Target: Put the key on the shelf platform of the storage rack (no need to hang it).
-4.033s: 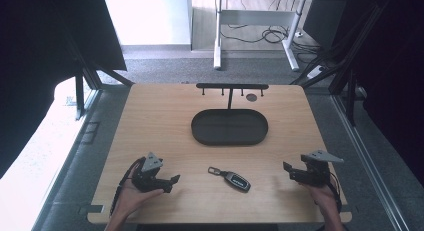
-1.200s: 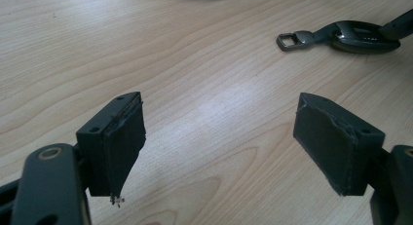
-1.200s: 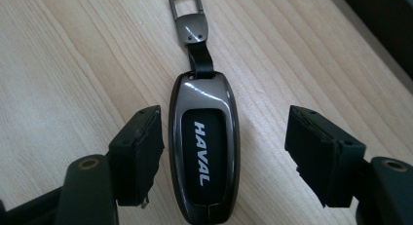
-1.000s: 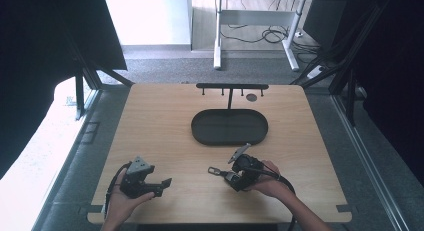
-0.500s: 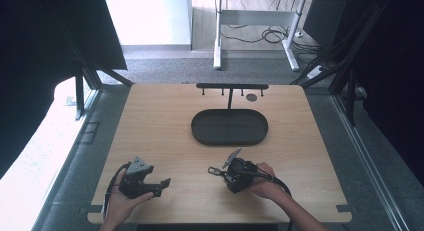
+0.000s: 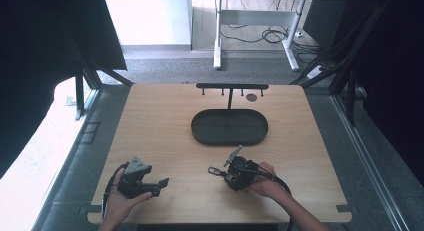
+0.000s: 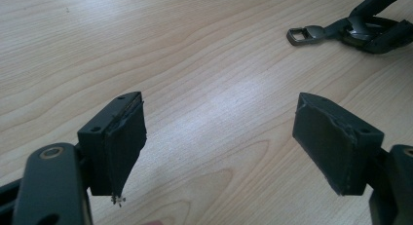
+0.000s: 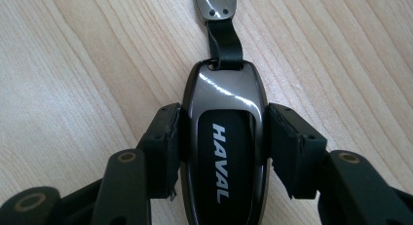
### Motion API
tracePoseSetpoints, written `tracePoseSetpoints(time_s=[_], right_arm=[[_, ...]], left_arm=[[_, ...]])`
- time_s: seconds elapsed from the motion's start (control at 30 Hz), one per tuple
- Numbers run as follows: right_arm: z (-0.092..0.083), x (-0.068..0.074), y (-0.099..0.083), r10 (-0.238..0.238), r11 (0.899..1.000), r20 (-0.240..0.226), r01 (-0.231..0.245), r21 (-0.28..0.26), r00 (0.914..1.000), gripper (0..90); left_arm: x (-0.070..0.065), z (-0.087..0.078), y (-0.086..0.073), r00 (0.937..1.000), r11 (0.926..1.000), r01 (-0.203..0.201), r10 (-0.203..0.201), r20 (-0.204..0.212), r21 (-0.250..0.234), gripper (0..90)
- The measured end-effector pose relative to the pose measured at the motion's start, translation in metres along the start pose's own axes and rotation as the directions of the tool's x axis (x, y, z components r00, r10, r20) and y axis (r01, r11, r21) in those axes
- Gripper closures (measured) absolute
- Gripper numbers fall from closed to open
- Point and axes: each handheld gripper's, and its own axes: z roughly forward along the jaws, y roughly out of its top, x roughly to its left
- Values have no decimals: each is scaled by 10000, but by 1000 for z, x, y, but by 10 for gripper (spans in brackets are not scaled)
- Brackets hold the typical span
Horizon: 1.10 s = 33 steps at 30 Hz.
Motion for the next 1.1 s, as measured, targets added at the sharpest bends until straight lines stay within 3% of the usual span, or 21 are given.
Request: tracePoseSetpoints(time_s=[0.37, 0.43, 0.53, 0.83, 1.1], right_arm=[[0, -8, 1, 62, 9999, -498, -57, 90, 9987, 494], [-1, -10, 0, 146, 9998, -871, -134, 145, 9961, 495], [-4, -14, 0, 257, 9997, -964, -252, 59, 9950, 495], [-28, -22, 4, 434, 9969, -1419, -522, -590, 9889, 495], [-44, -24, 7, 379, 9952, -1373, -499, -847, 9898, 496]], left_arm=[[0, 1, 0, 10000, 10000, 1, -1, -4, 27, 203], [1, 1, -1, 10000, 10000, 21, -21, -26, 29, 203], [1, 0, -1, 10000, 10000, 22, -22, 34, -3, 203], [2, -1, 0, 9997, 9999, 107, -106, 210, -77, 203], [3, 0, -1, 9997, 9999, 151, -150, 180, -54, 203]])
